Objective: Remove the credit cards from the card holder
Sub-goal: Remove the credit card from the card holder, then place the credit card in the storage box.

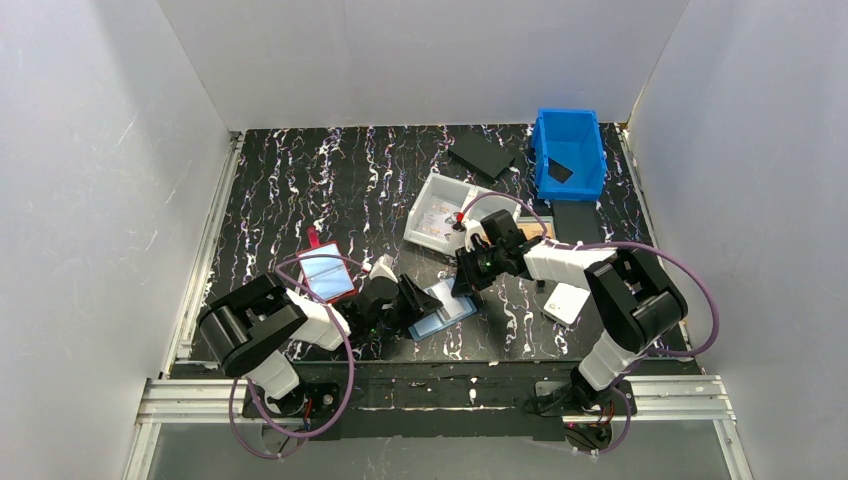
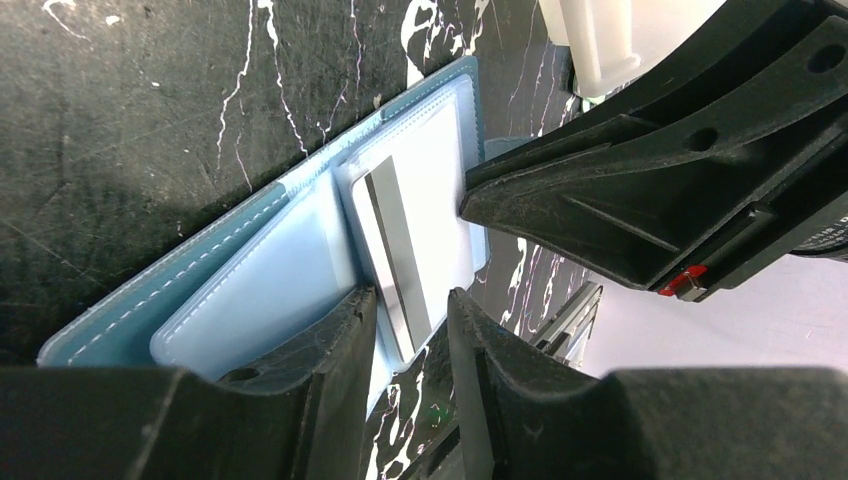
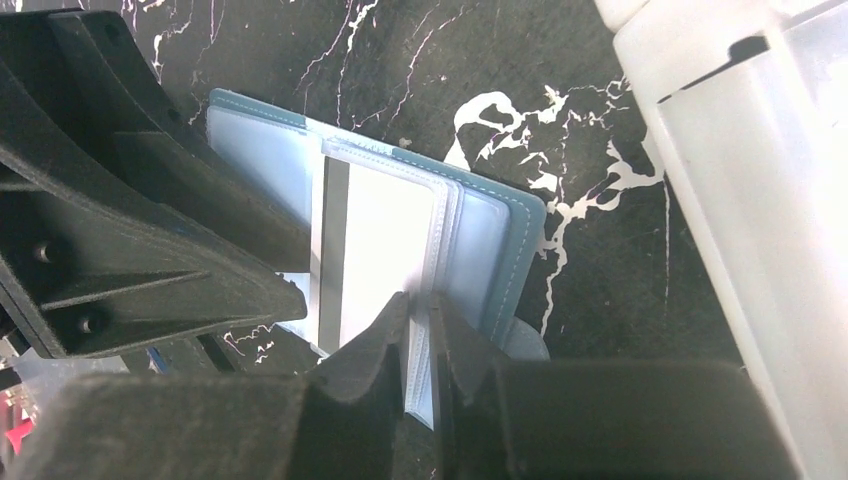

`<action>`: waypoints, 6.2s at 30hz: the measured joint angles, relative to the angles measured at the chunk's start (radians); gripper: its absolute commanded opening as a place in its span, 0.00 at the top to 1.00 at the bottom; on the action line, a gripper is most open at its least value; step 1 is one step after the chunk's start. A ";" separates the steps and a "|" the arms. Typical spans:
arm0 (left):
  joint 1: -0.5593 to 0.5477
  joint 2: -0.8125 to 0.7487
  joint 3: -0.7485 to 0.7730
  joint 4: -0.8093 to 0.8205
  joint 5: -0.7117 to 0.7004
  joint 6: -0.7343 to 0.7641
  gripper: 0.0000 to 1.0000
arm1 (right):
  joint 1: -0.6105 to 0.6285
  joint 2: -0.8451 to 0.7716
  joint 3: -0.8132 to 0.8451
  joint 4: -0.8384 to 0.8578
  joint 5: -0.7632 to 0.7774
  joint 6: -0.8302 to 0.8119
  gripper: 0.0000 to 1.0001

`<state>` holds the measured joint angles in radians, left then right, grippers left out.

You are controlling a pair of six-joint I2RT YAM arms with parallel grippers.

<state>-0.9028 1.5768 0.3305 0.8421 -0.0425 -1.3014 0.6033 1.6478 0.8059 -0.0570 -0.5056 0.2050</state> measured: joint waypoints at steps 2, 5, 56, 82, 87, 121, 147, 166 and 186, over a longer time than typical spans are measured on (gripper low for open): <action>0.000 0.000 -0.001 0.001 -0.001 -0.002 0.70 | -0.001 0.005 0.002 0.001 0.000 0.000 0.86; -0.001 0.000 -0.004 0.003 -0.004 -0.003 0.71 | -0.004 0.011 0.004 0.005 -0.008 0.000 0.91; -0.001 0.152 -0.100 0.359 0.014 0.034 1.00 | -0.086 0.064 0.087 -0.313 -0.226 -0.462 0.99; 0.017 -0.113 -0.110 0.063 0.137 0.284 1.00 | -0.190 -0.055 0.132 -0.797 -0.475 -1.165 0.59; 0.018 -0.174 -0.103 -0.022 0.163 0.326 1.00 | -0.191 -0.107 0.115 -0.801 -0.485 -1.240 0.59; 0.052 -0.446 0.015 -0.494 0.237 0.646 1.00 | -0.013 -0.195 0.133 -0.665 -0.418 -1.336 0.39; 0.121 -0.621 0.207 -0.798 0.356 0.902 1.00 | 0.040 -0.058 0.441 -0.706 -0.434 -1.164 0.35; 0.121 -0.579 0.291 -0.788 0.436 0.924 0.90 | 0.039 -0.077 0.420 -0.771 -0.530 -1.107 0.99; 0.124 -0.725 0.127 -0.558 0.223 -0.138 0.02 | -0.016 -0.436 0.442 -0.756 0.000 -1.070 0.99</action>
<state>-0.7788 0.8520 0.4580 0.2844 0.1806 -1.4391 0.5873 1.2121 1.2476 -0.8127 -0.5060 -0.8650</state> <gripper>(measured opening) 0.982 0.033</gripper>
